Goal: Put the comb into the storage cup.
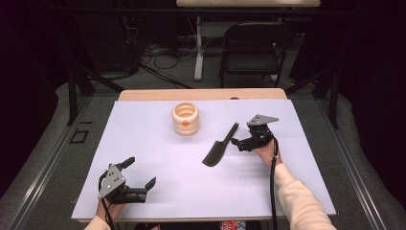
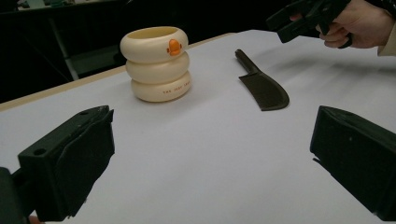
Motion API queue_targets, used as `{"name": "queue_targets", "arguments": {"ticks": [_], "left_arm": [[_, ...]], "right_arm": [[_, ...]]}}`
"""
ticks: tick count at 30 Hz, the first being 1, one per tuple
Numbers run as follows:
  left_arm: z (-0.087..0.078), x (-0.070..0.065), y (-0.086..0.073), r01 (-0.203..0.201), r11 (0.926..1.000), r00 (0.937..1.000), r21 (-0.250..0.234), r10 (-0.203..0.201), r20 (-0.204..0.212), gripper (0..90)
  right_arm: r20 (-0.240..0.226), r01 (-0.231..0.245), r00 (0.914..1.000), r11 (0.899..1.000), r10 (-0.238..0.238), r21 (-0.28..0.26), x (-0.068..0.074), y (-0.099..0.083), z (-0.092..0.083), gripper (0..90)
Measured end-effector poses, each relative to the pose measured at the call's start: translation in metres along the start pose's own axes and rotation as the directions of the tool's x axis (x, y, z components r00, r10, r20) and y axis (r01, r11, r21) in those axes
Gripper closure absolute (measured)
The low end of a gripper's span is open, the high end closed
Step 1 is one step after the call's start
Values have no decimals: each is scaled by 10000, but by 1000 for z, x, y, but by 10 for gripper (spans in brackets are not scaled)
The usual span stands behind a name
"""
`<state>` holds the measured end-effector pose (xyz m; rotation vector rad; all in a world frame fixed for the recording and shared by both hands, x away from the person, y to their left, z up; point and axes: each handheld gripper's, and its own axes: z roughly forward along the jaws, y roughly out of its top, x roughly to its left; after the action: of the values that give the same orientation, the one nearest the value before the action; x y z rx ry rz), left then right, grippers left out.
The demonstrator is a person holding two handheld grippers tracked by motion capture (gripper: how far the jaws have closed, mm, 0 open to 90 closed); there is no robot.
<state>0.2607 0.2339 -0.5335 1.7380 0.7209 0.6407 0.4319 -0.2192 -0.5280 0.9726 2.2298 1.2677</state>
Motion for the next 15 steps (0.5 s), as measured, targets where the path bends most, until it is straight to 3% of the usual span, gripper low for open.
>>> {"name": "queue_targets", "arguments": {"ticks": [10,15], "left_arm": [[0,0,0,4,10000,10000,-14,-4,-3,1],[0,0,0,26,10000,10000,-23,-26,-19,0]], "right_arm": [[37,-112,9999,9997,111,217,-7,6,12,0],[44,-153,9999,9996,152,225,-11,9,18,48]]}}
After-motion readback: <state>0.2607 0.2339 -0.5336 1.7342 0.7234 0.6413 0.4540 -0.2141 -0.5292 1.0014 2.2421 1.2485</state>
